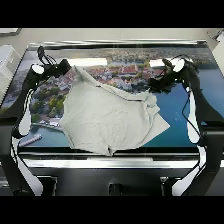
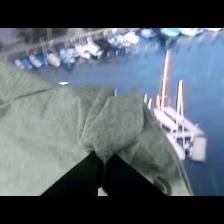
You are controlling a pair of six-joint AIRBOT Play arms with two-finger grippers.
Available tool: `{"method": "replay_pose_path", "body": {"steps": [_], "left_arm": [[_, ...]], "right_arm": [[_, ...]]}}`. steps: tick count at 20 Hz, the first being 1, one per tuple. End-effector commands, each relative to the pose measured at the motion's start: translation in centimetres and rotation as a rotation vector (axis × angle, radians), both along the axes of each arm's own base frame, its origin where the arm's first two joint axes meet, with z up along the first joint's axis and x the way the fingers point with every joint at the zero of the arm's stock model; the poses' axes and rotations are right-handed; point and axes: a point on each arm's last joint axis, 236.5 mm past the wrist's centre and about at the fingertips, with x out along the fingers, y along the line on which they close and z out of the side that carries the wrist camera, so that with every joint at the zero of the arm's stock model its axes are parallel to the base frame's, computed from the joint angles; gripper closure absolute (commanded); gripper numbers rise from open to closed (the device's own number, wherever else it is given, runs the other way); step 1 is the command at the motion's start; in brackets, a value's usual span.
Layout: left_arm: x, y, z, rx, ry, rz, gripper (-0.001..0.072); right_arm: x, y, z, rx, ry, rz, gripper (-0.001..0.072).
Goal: Fold the clothes and pants, and hang the long-sleeved shirts on hangers.
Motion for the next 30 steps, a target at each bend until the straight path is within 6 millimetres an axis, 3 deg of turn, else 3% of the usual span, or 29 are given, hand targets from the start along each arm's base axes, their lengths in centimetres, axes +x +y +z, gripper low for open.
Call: {"method": "replay_pose_path", "body": {"steps": [1, 2, 3, 6, 8, 10, 12, 14, 16, 21, 23, 25, 30], "left_arm": [[-1.0, 0.9, -0.7, -0.012, 0.056, -0.021, 0.0612], [-1.6, 1.7, 0.2, -0.016, 0.066, -0.027, 0.0219], [-2.2, 2.7, 1.4, -0.016, 0.071, -0.032, -0.0013], [-5.2, 7.0, 6.2, -0.014, 0.089, -0.041, -0.0013], [-8.3, 9.6, 8.3, 0.020, 0.138, -0.061, -0.0013], [-12.9, 12.3, 7.6, 0.093, 0.288, -0.074, -0.0013], [-18.4, 13.3, 5.2, 0.143, 0.477, -0.113, -0.0013], [-23.9, 12.2, 3.0, 0.147, 0.616, -0.188, -0.0013], [-28.2, 10.6, 1.2, 0.109, 0.676, -0.183, -0.0013], [-39.3, 5.3, -4.5, 0.007, 0.685, -0.141, -0.0013], [-41.6, 3.4, -5.2, -0.034, 0.636, -0.141, -0.0013], [-42.7, 2.8, -5.1, -0.040, 0.607, -0.126, -0.0013], [-42.8, 2.5, -4.1, -0.038, 0.571, -0.128, -0.0013]], "right_arm": [[1.4, -0.9, -0.8, -0.032, -0.037, -0.039, 0.0461], [1.0, -1.5, -0.2, -0.061, -0.035, -0.031, 0.0281], [0.4, -2.6, 0.6, -0.113, -0.034, -0.013, 0.0240], [-0.7, -6.7, 4.5, -0.163, -0.079, 0.001, 0.0240], [-1.7, -10.8, 7.4, -0.153, -0.116, -0.028, 0.0240], [-3.3, -13.8, 9.0, -0.073, -0.115, -0.061, 0.0240], [-5.1, -14.9, 9.4, 0.073, -0.089, -0.074, 0.0240], [-7.4, -14.6, 8.1, 0.224, -0.017, -0.082, 0.0241], [-9.4, -13.4, 6.1, 0.343, 0.055, -0.084, 0.0241], [-13.2, -10.3, 1.7, 0.466, 0.142, -0.059, 0.0241], [-14.4, -9.8, 0.1, 0.474, 0.171, -0.056, 0.0242], [-15.7, -10.0, -1.7, 0.444, 0.217, -0.067, 0.0242], [-17.0, -13.0, -4.5, 0.287, 0.257, -0.078, 0.0244]]}}
